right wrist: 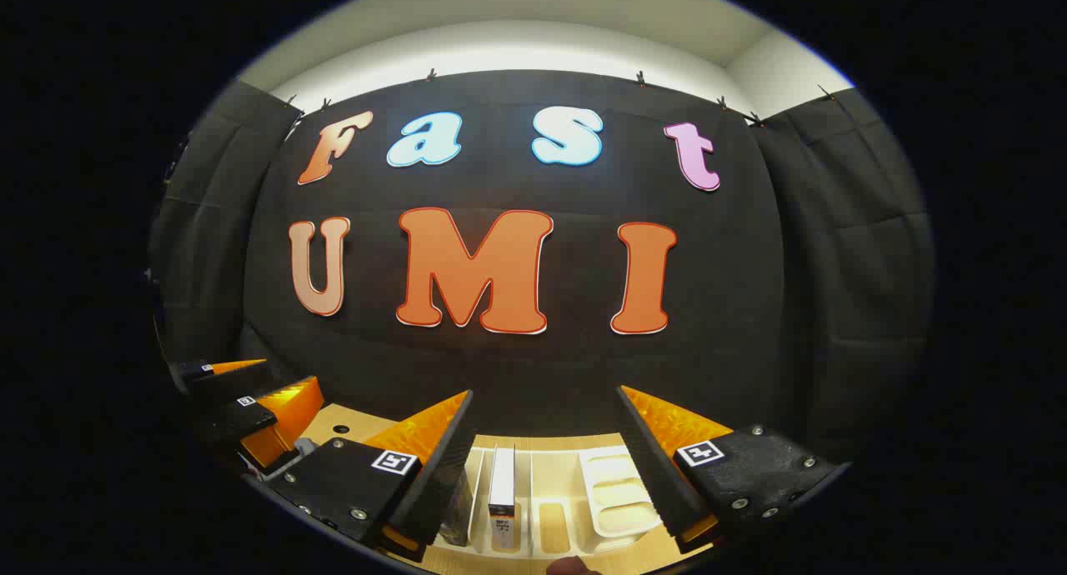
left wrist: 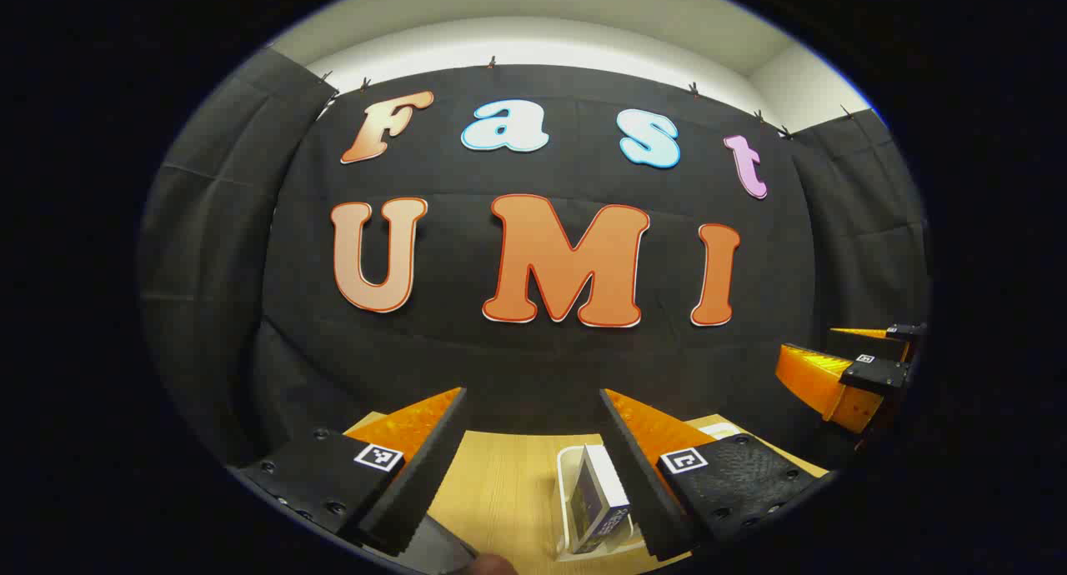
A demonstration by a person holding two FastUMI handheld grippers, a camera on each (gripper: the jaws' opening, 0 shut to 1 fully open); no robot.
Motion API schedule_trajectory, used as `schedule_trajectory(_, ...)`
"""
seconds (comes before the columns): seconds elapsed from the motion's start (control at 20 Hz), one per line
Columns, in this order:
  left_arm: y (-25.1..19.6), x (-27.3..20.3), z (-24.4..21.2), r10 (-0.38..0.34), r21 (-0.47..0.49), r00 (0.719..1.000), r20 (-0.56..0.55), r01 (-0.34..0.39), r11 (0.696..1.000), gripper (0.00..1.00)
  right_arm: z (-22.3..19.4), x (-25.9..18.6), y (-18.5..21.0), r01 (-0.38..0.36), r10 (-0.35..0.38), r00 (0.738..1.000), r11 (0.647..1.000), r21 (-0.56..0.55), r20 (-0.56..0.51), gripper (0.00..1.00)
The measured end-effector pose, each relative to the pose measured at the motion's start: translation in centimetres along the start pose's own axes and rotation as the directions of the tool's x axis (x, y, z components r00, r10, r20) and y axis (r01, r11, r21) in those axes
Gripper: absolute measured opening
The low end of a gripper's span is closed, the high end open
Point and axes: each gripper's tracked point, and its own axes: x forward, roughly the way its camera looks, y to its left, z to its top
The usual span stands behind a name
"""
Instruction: Open the schoolbag, grab two books from the bookshelf and put them into the schoolbag.
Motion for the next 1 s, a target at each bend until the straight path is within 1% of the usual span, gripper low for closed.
schedule_trajectory(0.1,-0.3,-0.2,-0.1,-0.002,-0.005,1.000,0.000,0.002,1.000,0.96,-0.2,-0.1,0.1,-0.010,0.010,1.000,1.000,0.012,-0.004,0.97)
schedule_trajectory(0.2,-0.8,-0.6,-0.9,-0.005,0.013,1.000,-0.011,0.006,1.000,0.96,0.0,0.1,0.3,-0.012,0.012,1.000,1.000,0.012,0.005,0.97)
schedule_trajectory(0.3,-0.6,-0.8,-0.7,0.003,0.032,1.000,-0.007,-0.002,0.999,0.96,-0.1,0.1,0.5,-0.022,0.022,1.000,1.000,0.007,0.004,0.97)
schedule_trajectory(0.5,-0.4,-1.1,-0.9,0.002,0.032,1.000,-0.015,-0.001,0.999,0.96,-0.2,0.1,1.3,-0.043,0.043,0.999,0.999,0.007,-0.002,0.97)
schedule_trajectory(0.7,0.1,-0.8,-1.3,0.006,0.038,0.999,-0.031,-0.005,0.999,0.96,0.1,-0.1,1.1,-0.036,0.036,0.999,0.999,0.003,0.004,0.97)
schedule_trajectory(1.0,0.5,-1.1,-0.4,0.010,0.066,1.000,-0.013,-0.009,0.998,0.96,-0.2,0.0,0.8,-0.020,0.020,1.000,1.000,0.012,-0.006,0.97)
